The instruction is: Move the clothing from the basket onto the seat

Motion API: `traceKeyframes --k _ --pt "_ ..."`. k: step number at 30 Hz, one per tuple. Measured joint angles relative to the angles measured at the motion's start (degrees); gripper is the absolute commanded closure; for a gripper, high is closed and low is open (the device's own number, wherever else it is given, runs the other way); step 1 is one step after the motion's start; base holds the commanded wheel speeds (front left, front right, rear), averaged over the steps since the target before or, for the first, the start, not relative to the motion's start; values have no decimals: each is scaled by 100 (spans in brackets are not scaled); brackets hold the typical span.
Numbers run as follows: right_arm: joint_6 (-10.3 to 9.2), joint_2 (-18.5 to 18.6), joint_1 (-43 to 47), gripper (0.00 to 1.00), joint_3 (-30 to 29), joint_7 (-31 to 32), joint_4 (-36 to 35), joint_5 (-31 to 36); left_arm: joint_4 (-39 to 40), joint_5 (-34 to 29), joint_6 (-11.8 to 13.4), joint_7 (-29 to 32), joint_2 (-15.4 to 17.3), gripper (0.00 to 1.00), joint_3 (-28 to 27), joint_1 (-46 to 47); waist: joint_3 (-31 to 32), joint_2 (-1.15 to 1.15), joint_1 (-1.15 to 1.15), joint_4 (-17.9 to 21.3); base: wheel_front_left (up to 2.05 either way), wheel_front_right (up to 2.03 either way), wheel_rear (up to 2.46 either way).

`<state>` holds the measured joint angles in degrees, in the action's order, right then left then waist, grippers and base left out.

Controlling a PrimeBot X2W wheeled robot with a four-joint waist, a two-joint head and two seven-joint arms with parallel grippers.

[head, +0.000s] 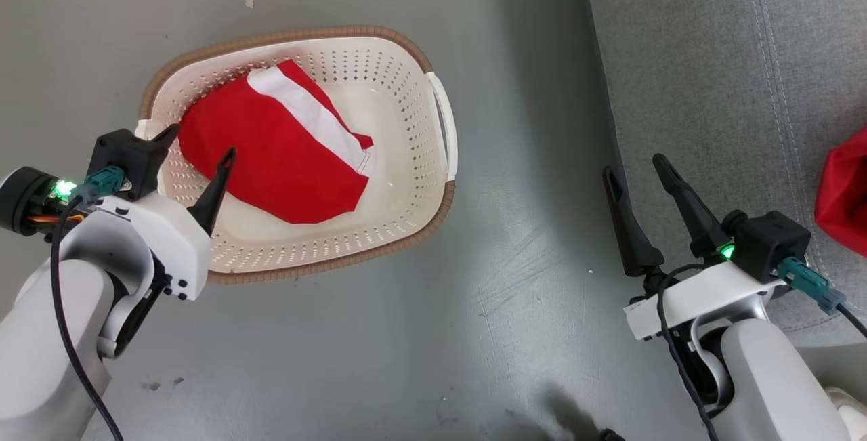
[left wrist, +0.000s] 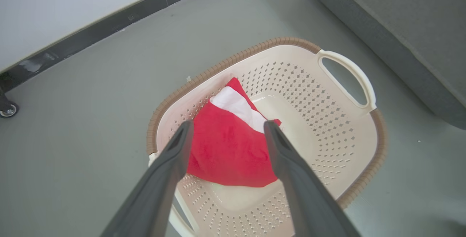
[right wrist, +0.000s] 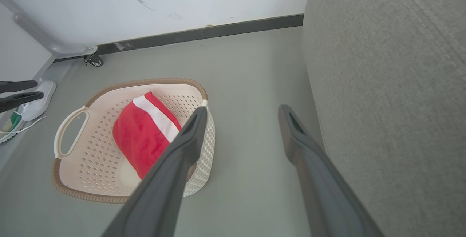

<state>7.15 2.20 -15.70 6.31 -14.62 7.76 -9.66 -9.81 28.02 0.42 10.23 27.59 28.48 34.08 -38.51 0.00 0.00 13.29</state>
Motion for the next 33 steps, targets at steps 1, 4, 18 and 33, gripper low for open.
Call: traceKeyframes --k 1,4,18,33 --pt "-1 0 -1 0 0 0 0 0 -29 -10 0 13 0 0 10 15 -7 0 0 2 0 0 0" --pt "-1 1 -2 0 0 0 13 0 -73 -15 0 32 -7 0 8 101 -27 0 0 12 0 0 0" --pt "0 1 -8 0 20 0 11 -46 -204 -94 -14 231 -35 0 87 461 -200 0 0 104 0 0 0" --pt "-1 0 -7 0 199 0 -29 -156 -397 -410 -64 558 143 0 302 695 -495 0 0 248 0 0 0"
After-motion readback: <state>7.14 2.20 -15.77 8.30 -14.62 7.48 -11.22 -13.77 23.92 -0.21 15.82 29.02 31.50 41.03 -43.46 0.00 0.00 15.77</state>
